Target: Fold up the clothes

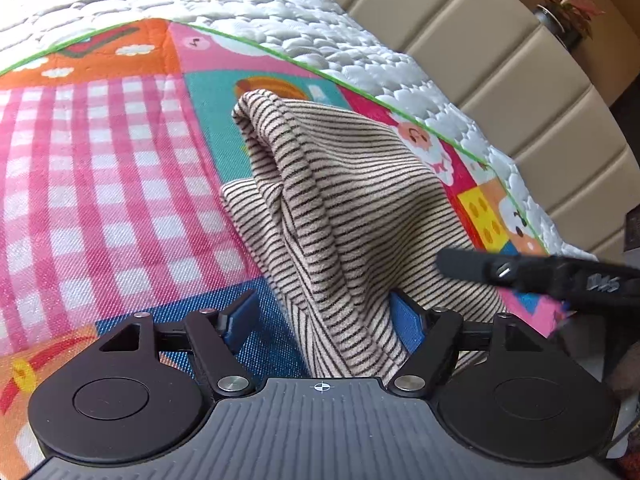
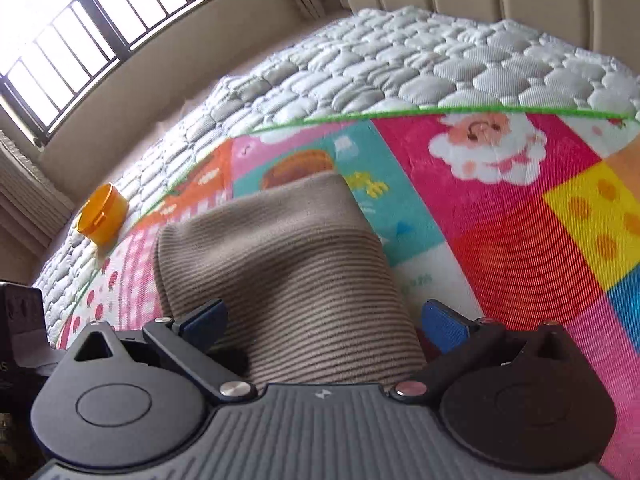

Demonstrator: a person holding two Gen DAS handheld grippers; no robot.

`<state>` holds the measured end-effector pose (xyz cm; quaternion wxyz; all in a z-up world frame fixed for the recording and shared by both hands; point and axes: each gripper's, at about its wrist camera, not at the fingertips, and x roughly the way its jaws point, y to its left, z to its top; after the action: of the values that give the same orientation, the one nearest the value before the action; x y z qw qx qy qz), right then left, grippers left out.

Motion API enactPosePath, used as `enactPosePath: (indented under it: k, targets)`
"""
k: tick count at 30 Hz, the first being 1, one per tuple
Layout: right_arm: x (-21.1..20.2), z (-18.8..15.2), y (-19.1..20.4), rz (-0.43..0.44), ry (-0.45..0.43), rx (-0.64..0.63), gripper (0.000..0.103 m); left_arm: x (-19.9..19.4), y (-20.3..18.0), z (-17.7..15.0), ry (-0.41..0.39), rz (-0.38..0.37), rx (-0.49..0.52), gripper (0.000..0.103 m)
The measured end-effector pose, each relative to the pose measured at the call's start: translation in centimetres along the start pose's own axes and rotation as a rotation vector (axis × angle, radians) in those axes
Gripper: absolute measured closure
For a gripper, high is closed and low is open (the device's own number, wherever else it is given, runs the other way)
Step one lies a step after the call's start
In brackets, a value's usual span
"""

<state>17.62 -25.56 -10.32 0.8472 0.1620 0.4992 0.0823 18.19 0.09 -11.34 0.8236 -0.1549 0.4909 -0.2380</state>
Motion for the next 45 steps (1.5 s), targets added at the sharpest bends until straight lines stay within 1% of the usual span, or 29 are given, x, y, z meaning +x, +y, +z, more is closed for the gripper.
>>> enactPosePath:
  k: [7, 11, 13, 15, 17, 26, 27, 28, 29, 32, 34, 36, 39, 42, 45]
  targets:
    - [0.5, 0.4, 0.3, -0.074, -0.034, -0.057, 0.000, 0.2, 0.0, 0.0, 0.005, 0.005, 0.003, 0.023]
    - [1.0, 0.3, 0.4, -0.027, 0.026, -0.032, 0.000, 0.3, -0.2, 0.0, 0.004, 0.017, 0.013, 0.021]
    - [1.6, 0.1, 0.0, 0.014, 0.062, 0.018, 0.000, 0.3, -0.2, 0.0, 0.005, 0.020, 0.015, 0.021]
    - [1.9, -0.1, -0.3, 0.046, 0.077, 0.049, 0.000, 0.3, -0.2, 0.0, 0.005, 0.024, 0.015, 0.021]
    - [1.9, -0.1, -0.4, 0.057, 0.079, 0.051, 0.000, 0.3, -0.1, 0.0, 0.005, 0.023, 0.013, 0.021]
    - [-1.8, 1.3, 2.0, -0.093, -0.233, -0.172, 0.000, 0.2, 0.0, 0.0, 0.005, 0.016, 0.009, 0.019]
    - [-1.4, 1.5, 2.2, -0.133, -0.231, -0.201, 0.000, 0.2, 0.0, 0.0, 0.006, 0.015, 0.006, 0.018]
    - [-0.4, 1.6, 2.4, -0.194, -0.202, -0.240, 0.000, 0.3, 0.1, 0.0, 0.007, 0.013, 0.004, 0.018]
    - [0.5, 1.3, 2.6, -0.226, -0.186, -0.277, 0.000, 0.3, 0.1, 0.0, 0.008, 0.013, 0.003, 0.018]
    - [1.0, 0.4, 3.4, -0.271, -0.219, -0.343, 0.000, 0.3, -0.1, 0.1, 0.009, 0.017, 0.007, 0.018]
    - [0.7, 0.4, 3.9, -0.286, -0.222, -0.366, 0.000, -0.2, -0.1, 0.3, -0.005, 0.019, 0.002, 0.018]
    - [0.8, 0.5, 3.7, -0.275, -0.212, -0.341, 0.000, -1.0, 0.0, 0.6, -0.033, 0.016, -0.014, 0.019]
    - [0.7, 1.0, 2.5, -0.219, -0.170, -0.247, 0.000, -1.9, 0.9, 1.1, -0.076, 0.022, -0.068, 0.020]
    - [0.6, 1.3, 1.8, -0.173, -0.136, -0.203, 0.000, -1.4, 1.7, 1.3, -0.065, 0.042, -0.097, 0.018]
    - [-0.6, 1.3, 2.1, -0.128, -0.143, -0.204, 0.000, -1.6, 1.9, 1.5, -0.083, 0.035, -0.100, 0.018]
